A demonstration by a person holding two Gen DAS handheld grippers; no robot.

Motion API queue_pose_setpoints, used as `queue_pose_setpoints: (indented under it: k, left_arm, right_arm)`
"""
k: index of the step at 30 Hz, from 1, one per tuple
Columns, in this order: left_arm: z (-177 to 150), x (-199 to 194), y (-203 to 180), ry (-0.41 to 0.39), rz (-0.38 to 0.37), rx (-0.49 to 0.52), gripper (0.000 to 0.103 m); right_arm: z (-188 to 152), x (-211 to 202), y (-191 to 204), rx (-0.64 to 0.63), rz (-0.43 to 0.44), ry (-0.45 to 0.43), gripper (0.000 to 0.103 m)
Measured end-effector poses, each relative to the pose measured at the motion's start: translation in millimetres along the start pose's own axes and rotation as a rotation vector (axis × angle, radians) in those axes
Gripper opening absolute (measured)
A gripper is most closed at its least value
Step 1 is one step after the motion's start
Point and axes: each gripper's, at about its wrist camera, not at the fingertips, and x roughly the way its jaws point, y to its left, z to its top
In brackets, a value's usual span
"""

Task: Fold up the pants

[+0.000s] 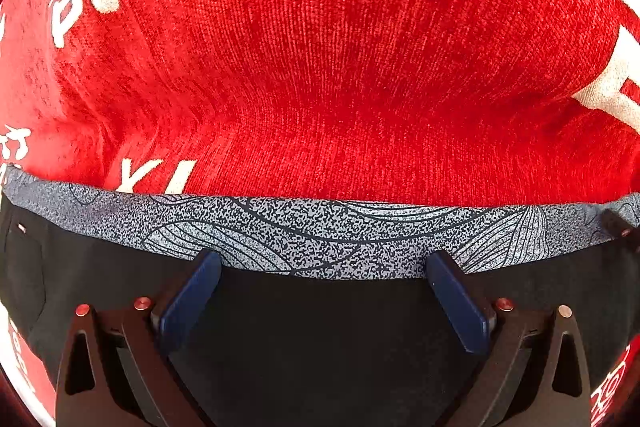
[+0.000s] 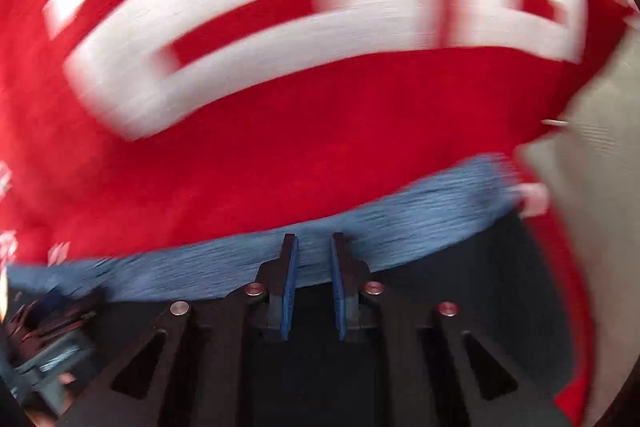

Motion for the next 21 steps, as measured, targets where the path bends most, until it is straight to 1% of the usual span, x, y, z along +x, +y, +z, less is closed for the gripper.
queue_pose_setpoints:
  k: [1, 3, 4, 5, 6, 8, 10, 12, 14, 15, 16, 18, 19, 21]
  left_arm:
    - [0.3, 2.1, 4.8, 0.001, -0.002, -0.001, 0.103]
    - [0.9, 1.9, 5.7, -0.002, 0.000, 0.000, 0.103]
    - [1.5, 2.7, 8.7, -0.004, 0.002, 0.000, 0.103]
    - [1.3, 5.7, 3.8, -0.004, 0.001, 0.001, 0.103]
    - [0.8, 4.8, 3.8, -0.002, -0.002, 0.005, 0.103]
    - [1.4, 3.6, 4.0, -0.004, -0.001, 0.005, 0.103]
    - [-0.5, 2.5, 3.5, -0.008, -0.002, 0.005, 0.103]
    - [-2.2, 5.0, 5.2, -0.014, -0.003, 0.007, 0.103]
    - [-2.9, 5.0, 4.8, -0.016, -0.003, 0.008, 0.103]
    - [-3.1, 4.7, 4.4, -0.018, -0.003, 0.009, 0.103]
    - [-3.6, 4.1, 4.5, -0.018, -0.004, 0.008, 0.103]
    - [-4.0, 3.1, 4.4, -0.020, -0.007, 0.009, 0.103]
    - [-3.8, 3.0, 4.7, -0.021, -0.009, 0.009, 0.103]
    - [-3.8, 2.3, 4.7, -0.021, -0.008, 0.010, 0.103]
  right_arm:
    - [3.9, -1.1, -17.9, 0.043, -0.022, -0.001, 0.015]
    - [10.0, -5.9, -39.0, 0.099, -0.011, 0.013, 0.016]
    - [12.4, -12.6, -43.9, 0.116, -0.007, 0.024, 0.020]
    - [12.6, -18.7, -44.4, 0.124, -0.014, 0.031, 0.028]
    - [11.1, -25.9, -43.0, 0.134, -0.019, 0.040, 0.040]
    - [-2.3, -47.4, -37.5, 0.158, 0.029, 0.040, 0.049]
    - [-24.8, -67.0, -24.4, 0.141, 0.071, 0.041, 0.053]
    - [-48.7, -72.9, -14.0, 0.107, 0.074, 0.062, 0.060]
    - [-74.3, -59.5, -4.5, 0.082, 0.054, 0.122, 0.061]
    - [-86.4, -51.2, -1.9, 0.070, 0.036, 0.132, 0.061]
    - [-91.3, -54.7, 3.0, 0.032, 0.014, 0.061, 0.063]
    - [-88.8, -48.8, 15.9, -0.024, -0.015, 0.064, 0.071]
    - [-86.5, -48.5, 20.3, -0.034, -0.023, 0.066, 0.073]
    - [-82.1, -45.7, 20.4, -0.011, -0.006, 0.080, 0.076]
